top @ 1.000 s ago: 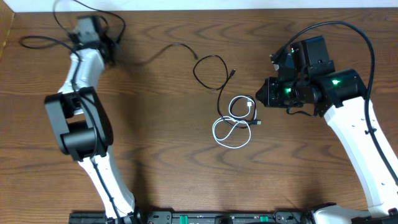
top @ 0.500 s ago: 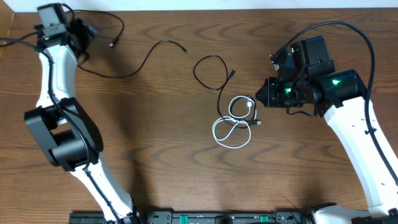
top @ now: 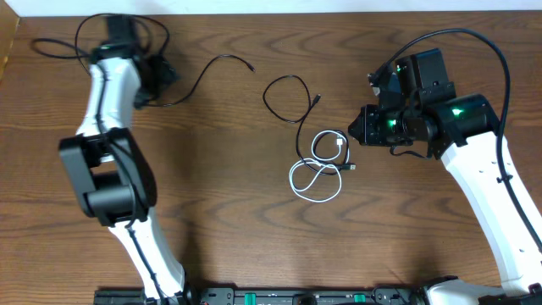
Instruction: Untangle cables
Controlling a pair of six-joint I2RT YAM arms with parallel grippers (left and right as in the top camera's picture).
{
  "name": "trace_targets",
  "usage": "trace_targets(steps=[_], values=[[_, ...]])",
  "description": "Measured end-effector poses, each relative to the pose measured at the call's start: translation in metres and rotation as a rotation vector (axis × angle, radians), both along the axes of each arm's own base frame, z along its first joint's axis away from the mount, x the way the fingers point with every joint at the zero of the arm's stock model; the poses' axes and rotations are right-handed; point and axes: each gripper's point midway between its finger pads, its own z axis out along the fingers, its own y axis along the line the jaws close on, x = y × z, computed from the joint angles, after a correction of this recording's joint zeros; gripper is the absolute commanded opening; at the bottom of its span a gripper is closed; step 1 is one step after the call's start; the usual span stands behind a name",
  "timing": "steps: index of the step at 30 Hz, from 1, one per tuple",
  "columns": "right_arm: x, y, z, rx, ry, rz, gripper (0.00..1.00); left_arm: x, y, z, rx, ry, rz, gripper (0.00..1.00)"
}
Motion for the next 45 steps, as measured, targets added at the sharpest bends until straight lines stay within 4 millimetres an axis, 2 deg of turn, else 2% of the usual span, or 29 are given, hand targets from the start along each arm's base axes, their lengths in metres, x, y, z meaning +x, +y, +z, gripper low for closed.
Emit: trace_targets(steps=[3,5,9,16,18,23,26,27,30,32,36,45], values=[[0.0,0.0,0.0,0.0,0.0,0.0,0.13,-0.007,-0.025,-0.013,0.012,0.038,0.004,0.82],[0.0,0.0,0.0,0.0,0.001,0.0,0.13,-0.01,-0.029,-0.018,0.038,0.053,0.039,0.82],[-0.001,0.0,0.0,-0.001,0.003,0.0,0.13,-0.013,-0.02,-0.022,0.059,0.052,0.149,0.82],[0.0,0.0,0.0,0.0,0.001,0.0,0.13,0.003,-0.004,-0.018,0.063,-0.027,0.259,0.82],[0.0,0.0,0.0,0.0,0.001,0.0,0.14,0.004,-0.003,-0.024,0.062,-0.025,0.275,0.82],[0.0,0.0,0.0,0.0,0.0,0.0,0.14,0.002,-0.003,-0.053,0.059,0.024,0.294,0.81],[0.0,0.0,0.0,0.001,-0.002,0.0,0.15,0.003,-0.002,-0.065,0.071,0.031,0.297,0.7],[0.001,0.0,0.001,0.001,-0.005,0.0,0.14,0.007,-0.001,-0.064,0.069,0.017,0.297,0.63],[0.001,0.0,0.001,0.002,-0.007,0.0,0.15,0.011,-0.002,-0.065,0.062,0.0,0.301,0.29],[0.001,0.0,0.001,0.002,-0.007,0.0,0.15,0.014,-0.002,-0.067,0.058,-0.009,0.299,0.15],[0.001,0.0,0.001,0.002,-0.006,0.0,0.15,0.023,-0.001,-0.068,0.047,-0.041,0.305,0.08],[-0.002,-0.001,-0.001,-0.003,0.009,0.0,0.14,0.068,-0.008,-0.058,-0.037,-0.212,0.228,0.07]])
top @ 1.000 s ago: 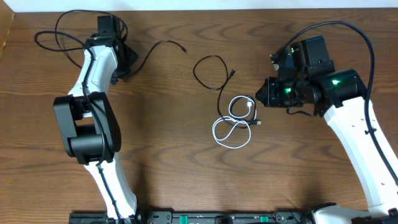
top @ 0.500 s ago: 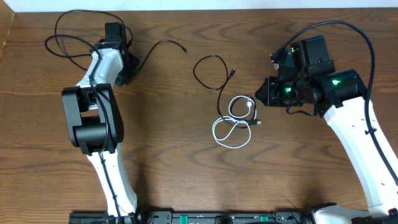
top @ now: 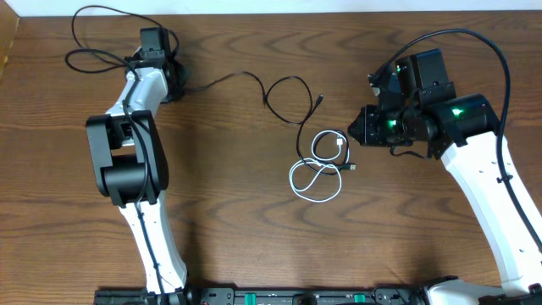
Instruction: Untangle cables
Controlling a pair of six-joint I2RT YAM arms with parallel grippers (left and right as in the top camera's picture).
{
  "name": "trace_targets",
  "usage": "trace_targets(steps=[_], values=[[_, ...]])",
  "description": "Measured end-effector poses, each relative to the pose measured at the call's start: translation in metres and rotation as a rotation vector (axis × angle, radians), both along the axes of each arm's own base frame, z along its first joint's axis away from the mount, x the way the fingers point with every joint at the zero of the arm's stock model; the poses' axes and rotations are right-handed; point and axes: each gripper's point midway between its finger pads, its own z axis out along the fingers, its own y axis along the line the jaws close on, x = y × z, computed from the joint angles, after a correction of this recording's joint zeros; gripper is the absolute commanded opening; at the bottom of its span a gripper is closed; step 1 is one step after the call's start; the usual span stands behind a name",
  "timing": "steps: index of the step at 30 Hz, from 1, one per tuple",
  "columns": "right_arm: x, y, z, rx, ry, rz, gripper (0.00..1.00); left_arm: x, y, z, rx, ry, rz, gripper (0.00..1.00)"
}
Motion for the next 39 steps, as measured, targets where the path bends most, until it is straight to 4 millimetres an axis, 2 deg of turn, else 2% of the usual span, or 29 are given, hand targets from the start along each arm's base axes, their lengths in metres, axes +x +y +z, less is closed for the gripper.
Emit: trace_targets(steps=[2,5,6,7,8,9,10,15,19,22,25,28,30,32,34,36,37,38,39], values=[[-0.001,0.0,0.0,-0.002,0.004,0.0,0.13,0.016,0.001,0.011,-0.04,-0.076,-0.005,0.07],[-0.001,0.0,-0.001,-0.002,0.006,0.0,0.14,0.048,0.007,0.045,-0.119,-0.242,0.015,0.08],[-0.001,0.0,-0.001,-0.002,0.005,0.0,0.14,0.058,0.01,0.058,-0.143,-0.301,0.025,0.14],[-0.001,0.0,-0.001,-0.002,0.007,0.0,0.14,0.066,0.013,0.07,-0.165,-0.353,0.033,0.32],[-0.001,0.0,-0.001,-0.002,0.006,0.0,0.14,0.071,0.017,0.079,-0.185,-0.389,0.045,0.68],[-0.001,0.0,-0.001,-0.002,0.006,0.0,0.14,0.073,0.019,0.083,-0.193,-0.404,0.048,0.89],[-0.001,0.0,-0.001,-0.002,0.007,0.0,0.14,0.073,0.022,0.085,-0.196,-0.41,0.048,0.97],[0.0,0.0,0.0,-0.001,0.001,0.0,0.14,0.061,0.015,0.069,-0.155,-0.321,-0.041,0.97],[0.001,0.0,0.0,0.0,-0.002,0.0,0.14,0.043,0.008,0.05,-0.099,-0.212,-0.147,0.98],[0.001,0.0,0.0,0.0,-0.003,0.0,0.15,0.029,0.01,0.04,-0.073,-0.144,-0.199,0.98],[0.001,0.0,0.001,0.001,-0.006,0.0,0.15,0.019,0.013,0.045,-0.068,-0.115,-0.229,0.94],[0.002,0.0,0.001,0.001,-0.009,-0.001,0.19,0.018,0.004,0.069,-0.08,-0.151,-0.279,0.94],[0.002,0.0,0.0,-0.002,-0.009,-0.002,0.3,0.019,-0.009,0.091,-0.098,-0.196,-0.335,0.94],[0.002,-0.001,0.0,-0.007,-0.007,-0.008,0.4,0.017,-0.022,0.109,-0.12,-0.224,-0.387,0.99],[0.001,-0.004,-0.002,-0.025,-0.003,-0.014,0.62,0.009,-0.035,0.121,-0.153,-0.226,-0.426,0.99],[0.002,-0.008,-0.004,-0.043,-0.001,-0.025,0.84,-0.004,-0.045,0.128,-0.187,-0.194,-0.449,0.99],[0.002,-0.009,-0.004,-0.052,-0.003,-0.031,0.92,-0.014,-0.051,0.129,-0.208,-0.162,-0.461,0.99],[0.003,-0.011,-0.005,-0.06,-0.006,-0.036,0.98,-0.024,-0.056,0.131,-0.225,-0.13,-0.467,0.99],[0.004,-0.014,-0.006,-0.077,-0.009,-0.047,0.99,-0.036,-0.062,0.132,-0.242,-0.091,-0.476,0.99]])
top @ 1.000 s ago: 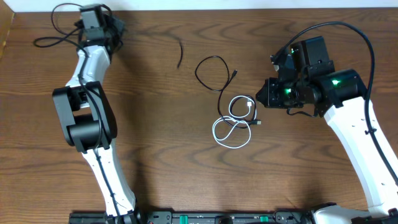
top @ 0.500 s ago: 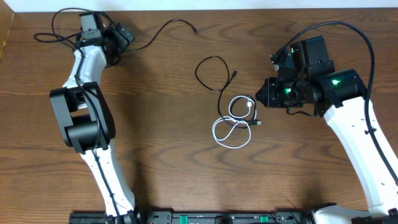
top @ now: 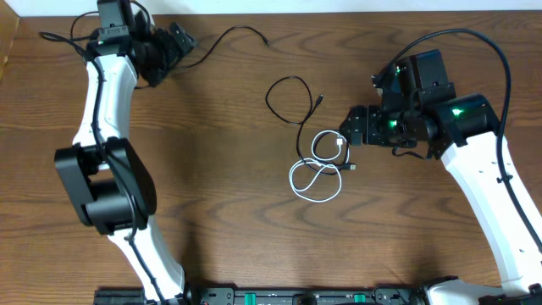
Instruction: Untangle cables
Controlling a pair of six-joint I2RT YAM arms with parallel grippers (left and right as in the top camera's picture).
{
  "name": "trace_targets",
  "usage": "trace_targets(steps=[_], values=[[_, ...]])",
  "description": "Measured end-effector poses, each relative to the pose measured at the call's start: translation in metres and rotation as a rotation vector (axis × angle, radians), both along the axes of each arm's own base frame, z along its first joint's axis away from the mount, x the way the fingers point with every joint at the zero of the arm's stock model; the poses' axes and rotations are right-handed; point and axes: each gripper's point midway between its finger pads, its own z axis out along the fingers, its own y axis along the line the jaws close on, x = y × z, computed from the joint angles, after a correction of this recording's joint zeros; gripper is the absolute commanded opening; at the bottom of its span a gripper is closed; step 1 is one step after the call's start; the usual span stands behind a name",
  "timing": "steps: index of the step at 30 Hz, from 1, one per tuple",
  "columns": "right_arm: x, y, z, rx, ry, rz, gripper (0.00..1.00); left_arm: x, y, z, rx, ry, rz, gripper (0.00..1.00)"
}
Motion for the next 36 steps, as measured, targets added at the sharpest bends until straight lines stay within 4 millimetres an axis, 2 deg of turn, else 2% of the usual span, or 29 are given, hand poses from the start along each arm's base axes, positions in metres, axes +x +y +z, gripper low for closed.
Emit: trace_targets(steps=[3,6,12,17,18,25,28,30,33,36], values=[[0.003,-0.004,-0.001,-0.024,-0.014,-0.011,0.99,-0.033,-0.022,0.004,-0.003,0.097,-0.072,0.99],[0.006,-0.007,-0.001,-0.038,-0.024,-0.019,0.99,-0.059,-0.06,0.006,0.009,0.156,-0.193,0.99],[0.003,-0.008,-0.003,-0.044,-0.008,-0.024,0.99,-0.086,-0.142,-0.008,0.112,0.178,-0.426,0.99],[0.003,-0.006,-0.005,-0.034,0.003,-0.02,0.99,-0.103,-0.188,-0.029,0.199,0.216,-0.512,0.99],[0.002,-0.005,-0.005,-0.032,0.008,-0.019,0.99,-0.107,-0.196,-0.036,0.216,0.23,-0.529,0.96],[-0.007,-0.006,-0.009,-0.036,0.048,-0.015,0.99,-0.14,-0.235,-0.087,0.318,0.351,-0.637,0.88],[-0.009,-0.007,-0.01,-0.042,0.051,-0.007,0.99,-0.152,-0.246,-0.106,0.34,0.397,-0.672,0.88],[-0.008,-0.01,-0.01,-0.043,0.052,-0.011,0.99,-0.159,-0.251,-0.118,0.353,0.423,-0.687,0.83],[-0.004,-0.021,-0.01,-0.033,0.056,-0.043,0.99,-0.165,-0.256,-0.128,0.366,0.446,-0.7,0.78],[0.001,-0.041,-0.01,-0.022,0.071,-0.104,0.99,-0.169,-0.26,-0.132,0.372,0.455,-0.712,0.67]])
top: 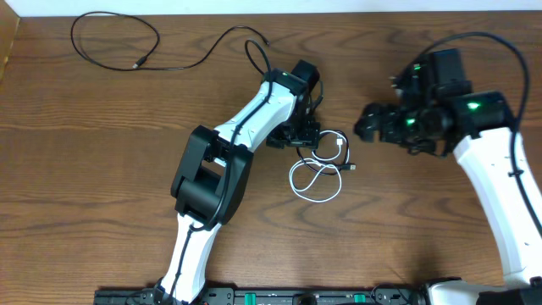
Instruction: Untangle cables
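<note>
A long black cable (114, 38) lies loose at the far left, looped, with its tail running to the right. A white cable (315, 176) is coiled at the middle of the table. My left gripper (298, 135) is down at the upper left edge of the white coil, where a second black cable lay; the arm hides most of that cable and the jaws. My right gripper (364, 123) hovers to the right of the white coil, apart from it, with its fingers spread and nothing between them.
The brown wooden table (423, 246) ends at a pale edge along the far side (339, 7). The left arm's white links (254, 114) stretch diagonally across the middle. A black rail (296, 296) runs along the near edge.
My left arm has swung from the far left corner to the middle and let go of the long black cable, which now lies at the far left. My right gripper sits slightly further right.
My left gripper held the long black cable at the far left, its tail near the second black cable. It was then closer to the middle, then back in the corner with the tail clear. Now that cable lies free and the gripper is at the central cables.
</note>
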Controlling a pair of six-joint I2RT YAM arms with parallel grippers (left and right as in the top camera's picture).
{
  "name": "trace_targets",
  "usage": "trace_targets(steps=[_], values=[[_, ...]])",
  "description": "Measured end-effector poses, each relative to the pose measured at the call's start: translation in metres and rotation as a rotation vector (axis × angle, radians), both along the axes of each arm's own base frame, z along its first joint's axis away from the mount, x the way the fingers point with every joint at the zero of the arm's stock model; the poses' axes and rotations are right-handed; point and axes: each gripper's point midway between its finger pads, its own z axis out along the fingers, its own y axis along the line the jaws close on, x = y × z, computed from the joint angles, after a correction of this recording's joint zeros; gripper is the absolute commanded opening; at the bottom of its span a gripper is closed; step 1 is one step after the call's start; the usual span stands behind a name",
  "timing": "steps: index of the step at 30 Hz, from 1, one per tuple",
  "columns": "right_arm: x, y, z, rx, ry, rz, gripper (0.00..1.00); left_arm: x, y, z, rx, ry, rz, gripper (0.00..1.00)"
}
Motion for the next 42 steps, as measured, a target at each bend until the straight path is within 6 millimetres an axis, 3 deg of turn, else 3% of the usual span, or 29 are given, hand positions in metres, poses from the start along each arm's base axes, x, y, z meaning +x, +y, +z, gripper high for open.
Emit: trace_targets(steps=[2,6,18,23,24,34,38,42], values=[[0.001,-0.014,-0.001,0.002,0.013,-0.043,0.99,-0.001,-0.002,0.0,0.0,0.0,-0.004,0.59],[0.001,-0.029,-0.003,-0.001,0.032,-0.085,0.99,-0.002,-0.004,0.0,0.0,0.0,-0.005,0.53],[-0.002,-0.028,-0.003,0.003,0.044,-0.081,0.99,0.0,-0.005,-0.003,-0.006,-0.011,-0.002,0.45],[-0.005,-0.029,-0.004,0.002,0.054,-0.081,0.99,0.004,0.0,-0.01,0.018,-0.041,0.005,0.1],[-0.005,-0.029,-0.004,0.001,0.056,-0.081,0.99,0.006,0.001,-0.01,0.025,-0.05,0.001,0.08],[-0.006,-0.029,-0.004,0.001,0.057,-0.081,0.99,-0.006,0.007,-0.007,0.051,0.005,0.006,0.07],[-0.005,-0.029,-0.004,0.001,0.057,-0.081,0.99,-0.001,-0.005,0.022,-0.029,-0.046,0.006,0.07],[-0.006,-0.029,-0.004,0.001,0.057,-0.081,0.99,0.014,-0.023,0.1,-0.188,-0.216,-0.001,0.07]])
